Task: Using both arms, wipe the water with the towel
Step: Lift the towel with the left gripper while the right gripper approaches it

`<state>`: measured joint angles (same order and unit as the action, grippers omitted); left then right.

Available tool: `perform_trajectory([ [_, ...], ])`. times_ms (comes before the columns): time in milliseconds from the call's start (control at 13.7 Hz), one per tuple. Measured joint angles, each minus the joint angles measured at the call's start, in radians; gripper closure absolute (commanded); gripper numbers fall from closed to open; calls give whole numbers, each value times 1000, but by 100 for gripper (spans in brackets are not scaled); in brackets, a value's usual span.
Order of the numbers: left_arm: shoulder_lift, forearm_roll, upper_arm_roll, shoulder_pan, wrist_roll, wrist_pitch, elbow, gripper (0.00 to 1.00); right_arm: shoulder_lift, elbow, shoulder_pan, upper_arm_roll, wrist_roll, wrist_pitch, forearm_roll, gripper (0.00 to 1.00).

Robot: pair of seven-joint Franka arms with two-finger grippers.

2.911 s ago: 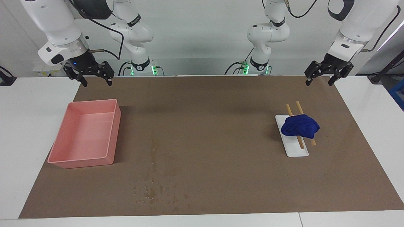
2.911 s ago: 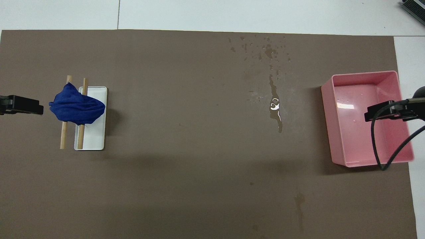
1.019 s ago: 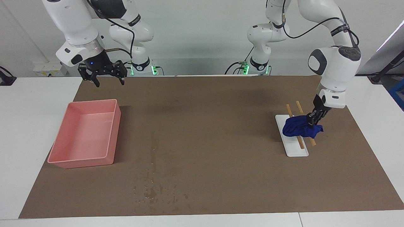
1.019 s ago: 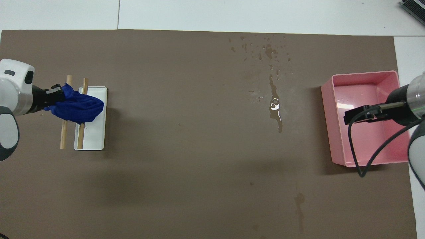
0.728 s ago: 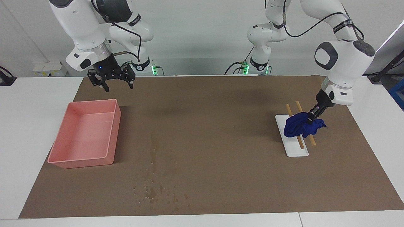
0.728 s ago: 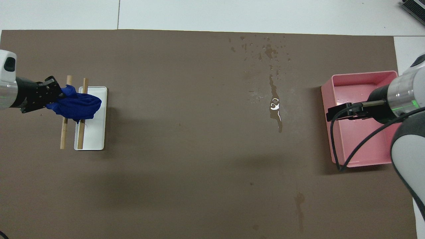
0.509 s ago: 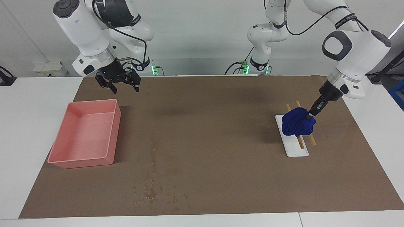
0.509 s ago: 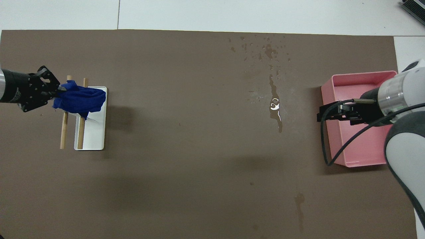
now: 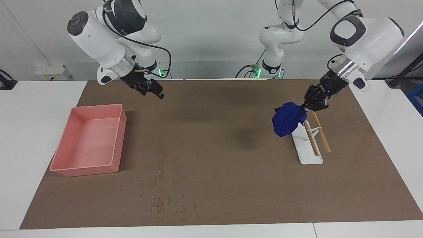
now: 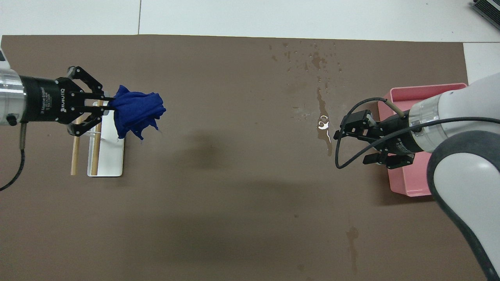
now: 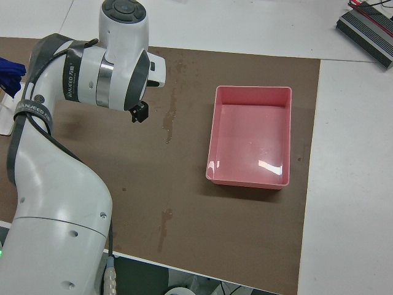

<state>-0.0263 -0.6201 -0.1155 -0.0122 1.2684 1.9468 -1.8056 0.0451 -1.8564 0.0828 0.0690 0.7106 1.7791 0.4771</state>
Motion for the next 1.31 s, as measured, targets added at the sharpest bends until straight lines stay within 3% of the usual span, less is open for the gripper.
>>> perform_trajectory([
  [291,-4,-18,-50,104,175,18,0,100,0,-59,50,0,351,168,237,0],
  [728,0,-19,-53,321,377,265,-8,100,-1,-102,277,2,714,423,294,0],
  [1310,3,-19,-49,374,419,346,-45,100,-20,-128,294,-10,747,524,309,0],
])
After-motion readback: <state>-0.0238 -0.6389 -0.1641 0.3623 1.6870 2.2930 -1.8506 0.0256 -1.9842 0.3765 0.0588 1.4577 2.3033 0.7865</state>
